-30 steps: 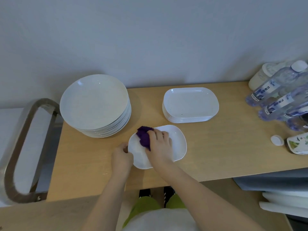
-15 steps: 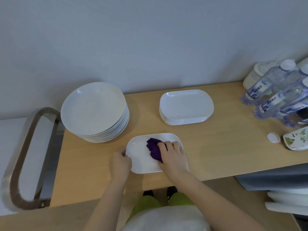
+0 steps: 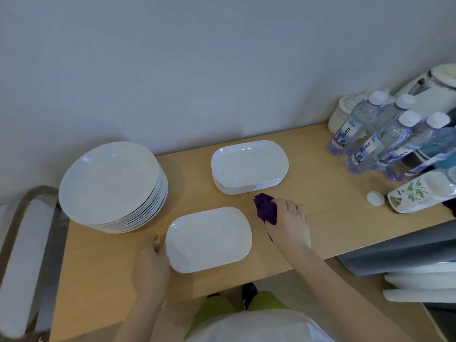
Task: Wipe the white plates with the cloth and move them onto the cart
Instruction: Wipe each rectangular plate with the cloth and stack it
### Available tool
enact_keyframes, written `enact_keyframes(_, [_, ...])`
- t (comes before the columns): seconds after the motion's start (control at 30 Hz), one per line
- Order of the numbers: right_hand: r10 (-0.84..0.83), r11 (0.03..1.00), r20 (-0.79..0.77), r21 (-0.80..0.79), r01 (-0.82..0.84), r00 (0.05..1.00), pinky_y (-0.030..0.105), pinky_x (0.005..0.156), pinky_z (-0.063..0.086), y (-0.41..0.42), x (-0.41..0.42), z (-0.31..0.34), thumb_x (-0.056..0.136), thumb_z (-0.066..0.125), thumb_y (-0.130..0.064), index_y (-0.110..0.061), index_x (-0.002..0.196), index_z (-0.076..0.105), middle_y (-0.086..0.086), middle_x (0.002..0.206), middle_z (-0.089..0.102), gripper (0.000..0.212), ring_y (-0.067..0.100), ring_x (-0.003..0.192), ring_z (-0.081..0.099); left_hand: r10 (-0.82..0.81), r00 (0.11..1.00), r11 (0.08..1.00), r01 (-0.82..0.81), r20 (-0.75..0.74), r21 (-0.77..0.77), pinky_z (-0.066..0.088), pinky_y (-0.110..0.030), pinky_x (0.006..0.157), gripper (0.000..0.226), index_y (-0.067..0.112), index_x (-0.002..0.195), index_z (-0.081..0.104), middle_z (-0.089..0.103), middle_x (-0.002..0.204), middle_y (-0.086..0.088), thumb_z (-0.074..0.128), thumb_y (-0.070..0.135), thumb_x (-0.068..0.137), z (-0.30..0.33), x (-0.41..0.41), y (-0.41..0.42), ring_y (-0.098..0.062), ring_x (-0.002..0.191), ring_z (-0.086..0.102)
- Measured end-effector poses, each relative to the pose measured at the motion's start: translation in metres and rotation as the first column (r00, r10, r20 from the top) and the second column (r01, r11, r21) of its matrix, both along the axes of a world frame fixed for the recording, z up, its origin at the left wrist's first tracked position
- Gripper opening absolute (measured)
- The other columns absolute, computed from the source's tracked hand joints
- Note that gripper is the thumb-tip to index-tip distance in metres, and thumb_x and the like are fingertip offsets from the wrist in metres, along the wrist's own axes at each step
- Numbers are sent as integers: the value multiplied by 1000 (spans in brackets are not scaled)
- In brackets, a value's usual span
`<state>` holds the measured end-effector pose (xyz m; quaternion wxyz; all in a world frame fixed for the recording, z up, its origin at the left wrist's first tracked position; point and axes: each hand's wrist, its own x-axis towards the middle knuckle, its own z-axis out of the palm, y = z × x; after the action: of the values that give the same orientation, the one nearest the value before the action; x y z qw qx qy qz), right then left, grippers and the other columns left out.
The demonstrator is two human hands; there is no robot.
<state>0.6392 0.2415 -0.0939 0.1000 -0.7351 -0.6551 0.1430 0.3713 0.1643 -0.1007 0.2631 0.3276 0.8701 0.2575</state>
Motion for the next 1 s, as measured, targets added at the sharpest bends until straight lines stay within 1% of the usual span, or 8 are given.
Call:
enact_keyframes(0.07, [-17, 998, 41, -55, 20, 999, 36, 93, 38, 2, 10, -3, 90, 53, -37, -21, 130, 46, 0, 128, 52, 44, 26, 117, 40, 7, 998, 1000, -5, -63, 29, 40, -37, 74, 36, 19, 129, 51, 59, 104, 4, 48, 20, 94, 6, 7, -1, -20, 91, 51])
enact_keyframes(0.23, [13, 984, 97, -177, 4, 995, 34, 97, 36, 2, 20, -7, 90, 53, -32, -22, 133, 40, -1, 136, 46, 46, 24, 121, 38, -167, 981, 968, 182, -94, 173, 40, -32, 76, 27, 14, 122, 57, 58, 100, 4, 47, 14, 97, 29, 38, 30, -18, 93, 53])
enact_keyframes(0.33, [41, 980, 111, -200, -18, 993, 36, 99, 36, 7, 22, 3, 88, 49, -54, -25, 134, 38, -5, 137, 43, 56, 21, 125, 37, -245, 969, 946, 237, 12, 223, 39, -27, 78, 29, 16, 125, 55, 54, 100, 7, 47, 18, 98, 41, 55, 66, -12, 91, 52])
enact_keyframes(0.4, [34, 987, 25, -155, -30, 999, 36, 97, 37, 17, 23, 18, 85, 42, -64, -27, 132, 42, -9, 134, 44, 60, 18, 123, 40, -282, 958, 938, 264, 50, 226, 37, -27, 79, 31, 17, 128, 53, 54, 102, 6, 47, 23, 98, 45, 63, 94, -13, 92, 51])
enact_keyframes(0.5, [-4, 1000, -174, -31, -2, 985, 37, 90, 42, 49, 22, 42, 91, 41, -50, -24, 127, 47, -5, 127, 50, 45, 19, 116, 47, -314, 950, 936, 308, 8, 171, 34, -28, 77, 38, 9, 131, 49, 56, 100, -1, 48, 27, 98, 47, 70, 140, -16, 87, 48])
enact_keyframes(0.57, [-36, 999, -209, 21, 41, 977, 38, 89, 43, 80, 23, 51, 95, 44, -38, -18, 127, 48, 2, 124, 51, 37, 23, 115, 47, -342, 939, 933, 337, 21, 122, 34, -30, 74, 40, 5, 129, 47, 58, 105, -8, 48, 30, 98, 44, 70, 166, -20, 86, 49])
enact_keyframes(0.8, [-239, 957, -180, -208, 200, 954, 40, 93, 40, 151, 22, 40, 95, 53, -37, -4, 135, 34, 15, 136, 38, 55, 33, 126, 38, -284, 951, 955, 292, 126, -50, 35, -29, 61, 29, 15, 100, 41, 48, 83, 1, 62, 32, 89, 24, 63, 207, -15, 72, 47])
enact_keyframes(1.0, [-222, 970, -308, -169, 177, 925, 42, 83, 49, 159, 29, 28, 95, 54, -20, -6, 115, 50, 12, 120, 52, 25, 31, 100, 57, -334, 940, 943, 332, 66, 38, 37, -32, 57, 10, 16, 93, 44, 49, 79, -1, 52, 20, 93, 15, 68, 206, -20, 73, 49])
